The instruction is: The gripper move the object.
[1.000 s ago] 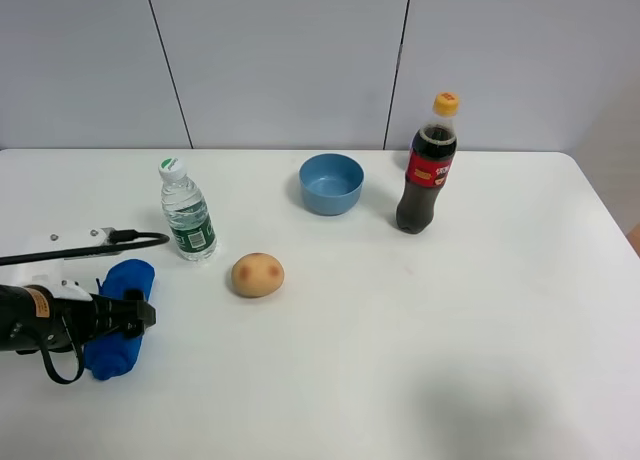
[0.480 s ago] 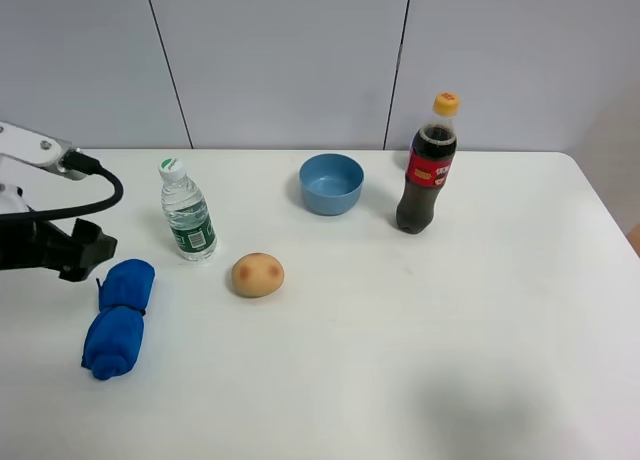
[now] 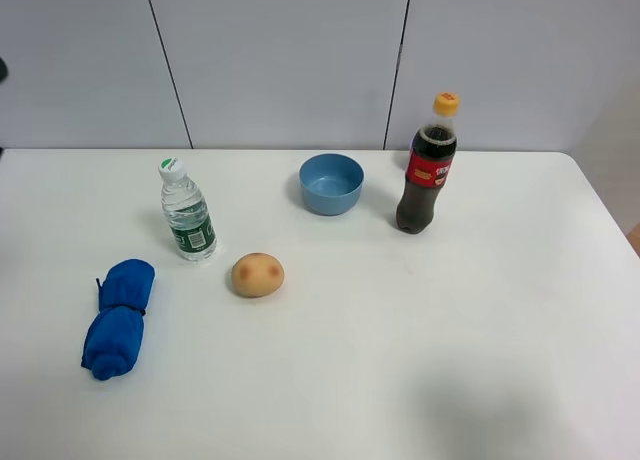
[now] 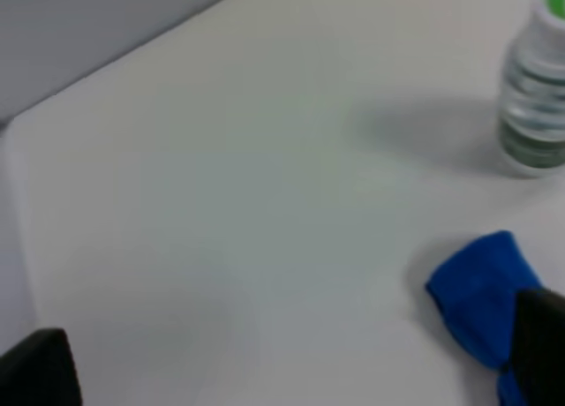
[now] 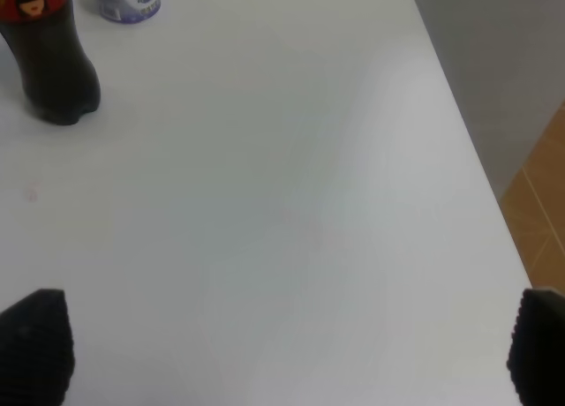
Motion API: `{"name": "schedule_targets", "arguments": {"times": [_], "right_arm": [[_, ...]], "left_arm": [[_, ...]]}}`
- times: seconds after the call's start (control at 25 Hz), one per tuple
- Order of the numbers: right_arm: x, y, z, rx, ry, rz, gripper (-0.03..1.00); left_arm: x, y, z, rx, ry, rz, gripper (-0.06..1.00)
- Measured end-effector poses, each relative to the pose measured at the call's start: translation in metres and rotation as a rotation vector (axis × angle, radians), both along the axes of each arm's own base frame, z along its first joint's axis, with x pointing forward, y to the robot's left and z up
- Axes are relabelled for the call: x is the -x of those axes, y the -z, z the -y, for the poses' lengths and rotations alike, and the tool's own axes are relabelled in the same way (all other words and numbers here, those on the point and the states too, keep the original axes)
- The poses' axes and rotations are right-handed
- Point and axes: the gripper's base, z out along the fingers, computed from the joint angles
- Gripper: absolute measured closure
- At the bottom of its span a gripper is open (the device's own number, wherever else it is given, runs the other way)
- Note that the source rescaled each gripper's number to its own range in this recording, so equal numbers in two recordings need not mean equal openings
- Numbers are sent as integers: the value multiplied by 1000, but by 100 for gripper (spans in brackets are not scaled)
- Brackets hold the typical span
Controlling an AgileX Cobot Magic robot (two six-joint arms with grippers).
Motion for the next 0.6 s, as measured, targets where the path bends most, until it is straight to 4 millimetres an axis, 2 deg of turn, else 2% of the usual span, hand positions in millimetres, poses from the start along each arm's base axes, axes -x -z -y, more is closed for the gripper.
{"name": "schedule_targets", "arguments": {"times": [0.12, 0.24, 0.32, 0.36, 0.6], "right_arm": [[0, 0, 0, 0, 0, 0, -3], [0, 0, 0, 0, 0, 0, -3], [0, 0, 0, 0, 0, 0, -3], [0, 0, 0, 0, 0, 0, -3], [0, 0, 0, 0, 0, 0, -3]], "left_arm": [[19, -17, -10, 32, -75, 3, -5], [48, -25, -10, 97, -114, 6, -5], [72, -31, -7, 139, -126, 25, -5], [72, -31, -7, 139, -126, 25, -5], [138, -47, 13, 307, -126, 216, -5]]}}
